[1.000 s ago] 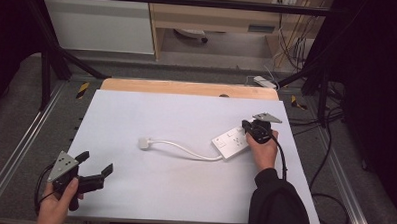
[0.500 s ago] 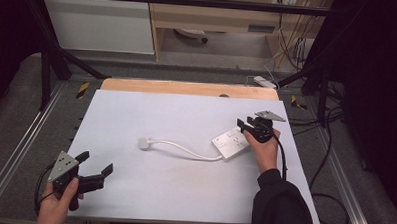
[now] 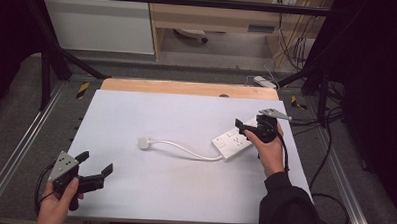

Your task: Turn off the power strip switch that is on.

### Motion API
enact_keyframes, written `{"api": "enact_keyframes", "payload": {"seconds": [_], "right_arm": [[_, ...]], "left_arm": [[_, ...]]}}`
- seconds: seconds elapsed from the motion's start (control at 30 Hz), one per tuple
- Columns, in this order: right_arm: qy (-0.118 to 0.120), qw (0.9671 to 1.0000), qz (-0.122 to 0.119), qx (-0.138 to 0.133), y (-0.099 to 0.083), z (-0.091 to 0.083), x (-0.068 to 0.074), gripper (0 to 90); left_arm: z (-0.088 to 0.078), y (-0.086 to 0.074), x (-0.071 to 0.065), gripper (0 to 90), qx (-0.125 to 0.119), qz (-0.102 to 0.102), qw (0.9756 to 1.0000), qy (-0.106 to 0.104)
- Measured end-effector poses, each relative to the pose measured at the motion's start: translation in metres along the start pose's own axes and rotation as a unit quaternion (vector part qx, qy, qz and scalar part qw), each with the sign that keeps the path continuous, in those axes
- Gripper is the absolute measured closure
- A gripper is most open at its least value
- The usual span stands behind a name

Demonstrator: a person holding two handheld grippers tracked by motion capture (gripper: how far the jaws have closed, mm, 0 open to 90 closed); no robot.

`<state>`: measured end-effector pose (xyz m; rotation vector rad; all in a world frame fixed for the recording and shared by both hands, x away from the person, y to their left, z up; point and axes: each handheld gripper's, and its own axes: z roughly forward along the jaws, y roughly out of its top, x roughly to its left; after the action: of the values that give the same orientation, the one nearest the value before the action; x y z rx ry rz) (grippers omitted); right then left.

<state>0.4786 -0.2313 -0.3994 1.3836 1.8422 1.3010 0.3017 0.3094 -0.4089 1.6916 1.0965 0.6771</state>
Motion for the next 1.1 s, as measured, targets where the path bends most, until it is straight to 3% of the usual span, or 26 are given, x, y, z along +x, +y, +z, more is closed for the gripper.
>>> {"api": "enact_keyframes", "payload": {"seconds": [0.13, 0.27, 0.67, 1.1], "right_arm": [[0.013, 0.9998, -0.001, -0.012, 0.005, -0.009, 0.002, 3.5], [0.003, 0.9996, -0.019, -0.023, 0.009, -0.021, 0.005, 3.3], [-0.005, 0.9966, -0.039, -0.072, 0.018, -0.059, 0.005, 5.8], [-0.016, 0.9938, -0.054, -0.095, 0.003, -0.094, -0.001, 2.6]], "left_arm": [[0.000, 0.000, 0.000, 4.8, 0.001, 0.001, 1.0000, 0.000], [0.000, 0.000, 0.000, 4.8, 0.000, 0.000, 1.0000, 0.000], [0.000, 0.000, 0.000, 4.7, 0.000, 0.000, 1.0000, 0.000], [0.000, 0.000, -0.001, 4.7, 0.000, 0.002, 1.0000, 0.000]]}}
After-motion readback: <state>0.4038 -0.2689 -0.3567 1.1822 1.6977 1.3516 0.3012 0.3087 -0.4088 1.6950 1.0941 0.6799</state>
